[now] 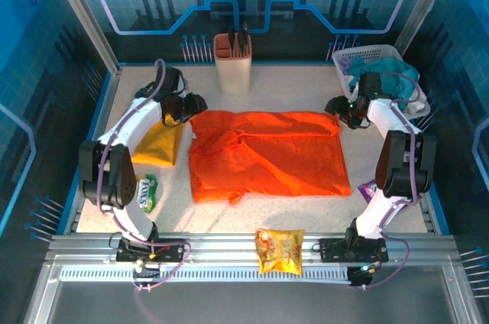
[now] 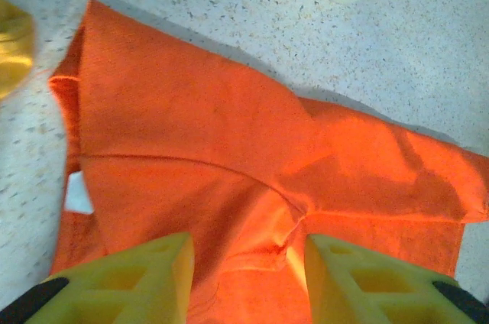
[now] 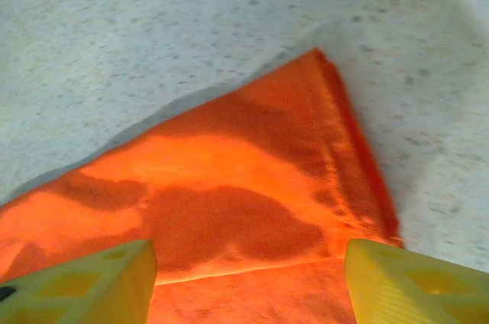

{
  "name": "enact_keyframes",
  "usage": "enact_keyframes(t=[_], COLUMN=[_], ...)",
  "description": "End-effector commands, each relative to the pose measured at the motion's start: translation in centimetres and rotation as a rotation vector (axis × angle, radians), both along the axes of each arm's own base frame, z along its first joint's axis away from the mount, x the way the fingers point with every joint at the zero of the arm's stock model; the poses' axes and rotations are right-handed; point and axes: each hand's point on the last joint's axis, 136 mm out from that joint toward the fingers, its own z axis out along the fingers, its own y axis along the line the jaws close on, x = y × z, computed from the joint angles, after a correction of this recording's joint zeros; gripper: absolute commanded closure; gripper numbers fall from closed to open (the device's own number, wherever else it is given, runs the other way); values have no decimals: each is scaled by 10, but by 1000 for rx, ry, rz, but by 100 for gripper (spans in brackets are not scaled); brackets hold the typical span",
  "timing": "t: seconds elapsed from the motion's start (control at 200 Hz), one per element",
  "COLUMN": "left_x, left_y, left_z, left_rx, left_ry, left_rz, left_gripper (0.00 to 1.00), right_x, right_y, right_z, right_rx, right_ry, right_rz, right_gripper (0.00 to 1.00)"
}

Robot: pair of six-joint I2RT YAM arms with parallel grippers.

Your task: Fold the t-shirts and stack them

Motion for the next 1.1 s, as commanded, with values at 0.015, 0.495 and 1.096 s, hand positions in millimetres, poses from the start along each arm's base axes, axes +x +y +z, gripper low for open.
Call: enact_keyframes(t=[0.015, 0.495, 1.096], left_x=[22, 34, 32], left_y=[-16, 4, 32], left_z=[-14, -105, -44], left_rx=[-83, 47, 87], left_ry=[7, 242, 158], left_rz=[-12, 27, 31], left_gripper=[58, 61, 61], right_x=[16, 37, 41], right_y=[35, 15, 36], right_z=[-1, -71, -5], right_rx=[55, -20, -102], right_ry=[-62, 78, -61], right_rz=[109, 45, 118], right_gripper=[34, 43, 25])
